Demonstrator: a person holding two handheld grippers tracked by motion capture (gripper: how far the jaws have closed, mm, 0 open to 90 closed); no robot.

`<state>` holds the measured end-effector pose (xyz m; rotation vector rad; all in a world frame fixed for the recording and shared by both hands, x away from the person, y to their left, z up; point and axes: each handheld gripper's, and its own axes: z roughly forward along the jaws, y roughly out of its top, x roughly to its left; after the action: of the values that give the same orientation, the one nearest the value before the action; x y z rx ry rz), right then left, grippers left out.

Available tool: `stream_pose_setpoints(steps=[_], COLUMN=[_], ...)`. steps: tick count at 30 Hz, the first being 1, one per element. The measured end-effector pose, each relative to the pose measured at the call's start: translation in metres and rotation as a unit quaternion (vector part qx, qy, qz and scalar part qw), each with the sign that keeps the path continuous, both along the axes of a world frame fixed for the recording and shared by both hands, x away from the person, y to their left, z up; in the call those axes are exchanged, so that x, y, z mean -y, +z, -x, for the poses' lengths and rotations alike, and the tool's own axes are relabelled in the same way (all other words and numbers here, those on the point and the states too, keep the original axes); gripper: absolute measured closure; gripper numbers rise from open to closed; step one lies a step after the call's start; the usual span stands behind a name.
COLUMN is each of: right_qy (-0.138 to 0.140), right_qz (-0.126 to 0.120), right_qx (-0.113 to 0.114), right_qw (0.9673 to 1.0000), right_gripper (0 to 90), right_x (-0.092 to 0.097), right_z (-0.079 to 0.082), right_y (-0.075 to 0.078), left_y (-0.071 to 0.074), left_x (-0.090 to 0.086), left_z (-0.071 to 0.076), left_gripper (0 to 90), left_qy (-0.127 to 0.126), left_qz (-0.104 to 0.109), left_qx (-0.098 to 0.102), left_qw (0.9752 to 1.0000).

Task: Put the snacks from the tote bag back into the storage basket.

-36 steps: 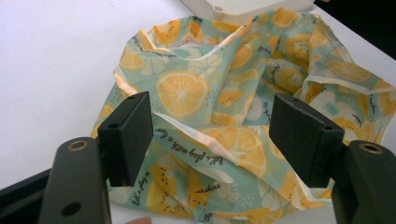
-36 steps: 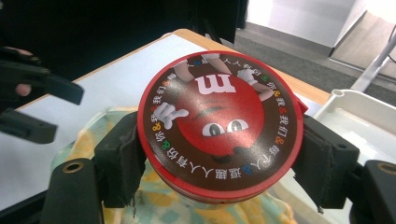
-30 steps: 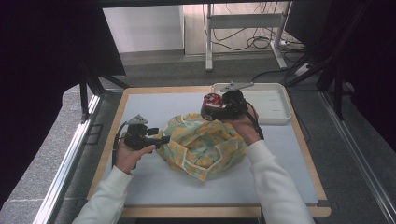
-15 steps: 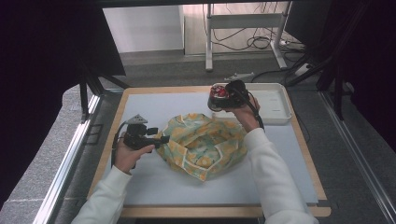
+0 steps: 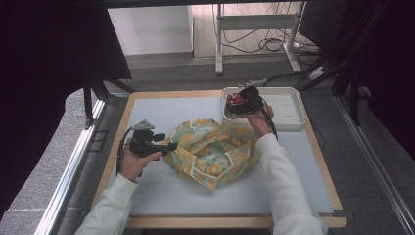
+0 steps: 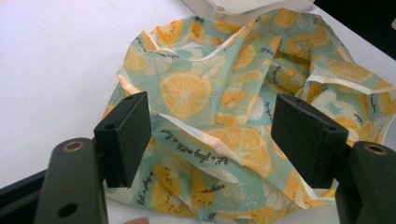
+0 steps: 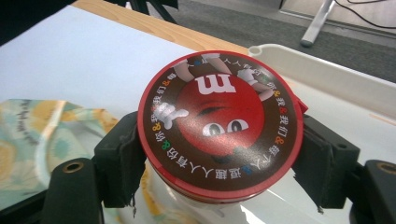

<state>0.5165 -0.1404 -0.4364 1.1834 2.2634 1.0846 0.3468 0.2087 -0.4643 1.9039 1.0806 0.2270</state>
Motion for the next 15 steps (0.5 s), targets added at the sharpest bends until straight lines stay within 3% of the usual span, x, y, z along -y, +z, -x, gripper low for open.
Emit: stream_pose_setpoints(steps=[15], right_qy=[-0.018], right_qz=[0.035], right_qx=[-0.027], right_qw=[0.9989], right_gripper=[25.5], right_x=[0.004], right_z=[-0.018], right_y=[-0.029], left_y=[0.001], left_x=[-0.002], left_z=[0.001], left_gripper=[28.6], left_qy=[0.011], left_qz=[0.006], left_qx=[0.008], left_qw=[0.9999])
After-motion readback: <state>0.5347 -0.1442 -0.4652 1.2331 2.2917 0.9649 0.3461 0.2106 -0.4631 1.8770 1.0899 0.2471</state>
